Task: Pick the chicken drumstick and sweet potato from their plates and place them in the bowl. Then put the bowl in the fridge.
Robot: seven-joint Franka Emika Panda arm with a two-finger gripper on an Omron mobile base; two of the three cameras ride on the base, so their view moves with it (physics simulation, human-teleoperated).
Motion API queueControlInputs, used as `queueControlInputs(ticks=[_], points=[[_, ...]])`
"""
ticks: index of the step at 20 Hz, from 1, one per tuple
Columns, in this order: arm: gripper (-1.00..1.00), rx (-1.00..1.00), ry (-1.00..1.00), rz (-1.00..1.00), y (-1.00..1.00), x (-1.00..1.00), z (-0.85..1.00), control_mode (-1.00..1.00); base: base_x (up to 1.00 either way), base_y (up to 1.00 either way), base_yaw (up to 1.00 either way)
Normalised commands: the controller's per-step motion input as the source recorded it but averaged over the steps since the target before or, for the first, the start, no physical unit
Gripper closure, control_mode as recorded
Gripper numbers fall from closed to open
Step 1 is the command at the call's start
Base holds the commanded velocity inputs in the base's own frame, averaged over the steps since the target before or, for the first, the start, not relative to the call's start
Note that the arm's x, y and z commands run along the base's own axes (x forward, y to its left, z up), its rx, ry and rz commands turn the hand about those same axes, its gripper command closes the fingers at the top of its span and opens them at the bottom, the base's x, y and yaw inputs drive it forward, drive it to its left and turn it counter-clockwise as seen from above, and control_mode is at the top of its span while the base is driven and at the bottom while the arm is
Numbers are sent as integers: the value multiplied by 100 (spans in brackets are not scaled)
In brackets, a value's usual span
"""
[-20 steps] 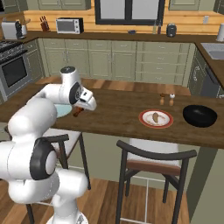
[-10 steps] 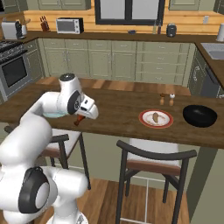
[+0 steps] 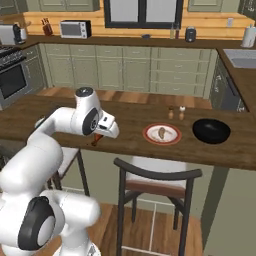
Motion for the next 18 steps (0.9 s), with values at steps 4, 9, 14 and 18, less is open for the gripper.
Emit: queueControlInputs(ticks=[4,9,14,18], points=[[100,0,0,0,0,0,0,100,0,-100,1],[100,0,0,0,0,0,0,100,0,-100,2],[100,0,0,0,0,0,0,100,16,-77,0],[100,0,0,0,0,0,0,100,50,4,0]])
